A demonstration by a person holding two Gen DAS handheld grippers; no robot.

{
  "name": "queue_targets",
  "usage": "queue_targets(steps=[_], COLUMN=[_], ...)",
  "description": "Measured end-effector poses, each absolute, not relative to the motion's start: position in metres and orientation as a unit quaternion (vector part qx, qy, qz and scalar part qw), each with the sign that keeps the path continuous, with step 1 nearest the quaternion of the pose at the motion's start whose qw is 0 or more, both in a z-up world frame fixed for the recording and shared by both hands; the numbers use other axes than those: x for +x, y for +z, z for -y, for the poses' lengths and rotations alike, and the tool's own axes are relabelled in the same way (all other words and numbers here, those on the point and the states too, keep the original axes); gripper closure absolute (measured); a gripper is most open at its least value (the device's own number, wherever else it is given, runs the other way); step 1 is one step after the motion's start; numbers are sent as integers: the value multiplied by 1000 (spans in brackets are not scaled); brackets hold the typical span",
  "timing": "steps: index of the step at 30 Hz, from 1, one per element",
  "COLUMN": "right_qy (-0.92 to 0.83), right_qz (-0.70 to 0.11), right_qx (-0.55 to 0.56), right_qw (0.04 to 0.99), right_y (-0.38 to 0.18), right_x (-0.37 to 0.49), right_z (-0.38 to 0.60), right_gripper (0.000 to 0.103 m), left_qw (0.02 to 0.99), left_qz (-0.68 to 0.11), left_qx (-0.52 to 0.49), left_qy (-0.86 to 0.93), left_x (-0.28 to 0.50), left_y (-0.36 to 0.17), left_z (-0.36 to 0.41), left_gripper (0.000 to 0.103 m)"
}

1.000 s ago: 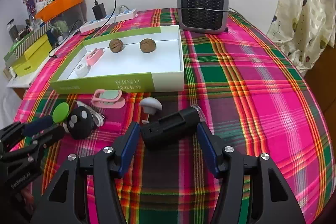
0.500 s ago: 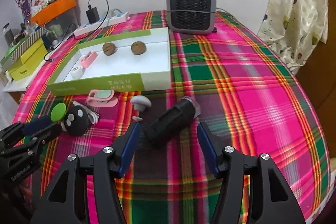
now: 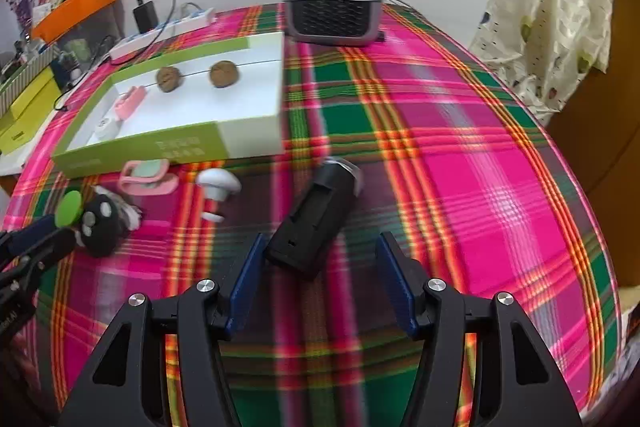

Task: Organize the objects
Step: 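Lower the right gripper around the black cylinder while the left aligns over the green object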

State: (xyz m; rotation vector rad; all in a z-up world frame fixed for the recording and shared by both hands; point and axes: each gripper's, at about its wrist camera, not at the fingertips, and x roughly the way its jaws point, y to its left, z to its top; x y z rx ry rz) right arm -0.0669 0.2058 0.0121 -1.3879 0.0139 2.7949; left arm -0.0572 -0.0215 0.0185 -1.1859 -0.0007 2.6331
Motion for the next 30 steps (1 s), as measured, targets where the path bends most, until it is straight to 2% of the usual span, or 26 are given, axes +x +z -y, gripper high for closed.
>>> queue_targets(steps=[21,30], right_qy=[900,899], right_qz=[1,4], right_qx=[-436,-438], right_qw=[6,-1], right_y=[9,9], right_x=[-82,-87], right_z=[-216,-218], right_gripper=[45,38], left_qw=[94,74], left_qz=[7,14], left_qx=[-415,-417], left_qy=[905,906], left_x=[-85,-93], left_y=[13,11], left_z=[24,29], left_gripper=[62,62])
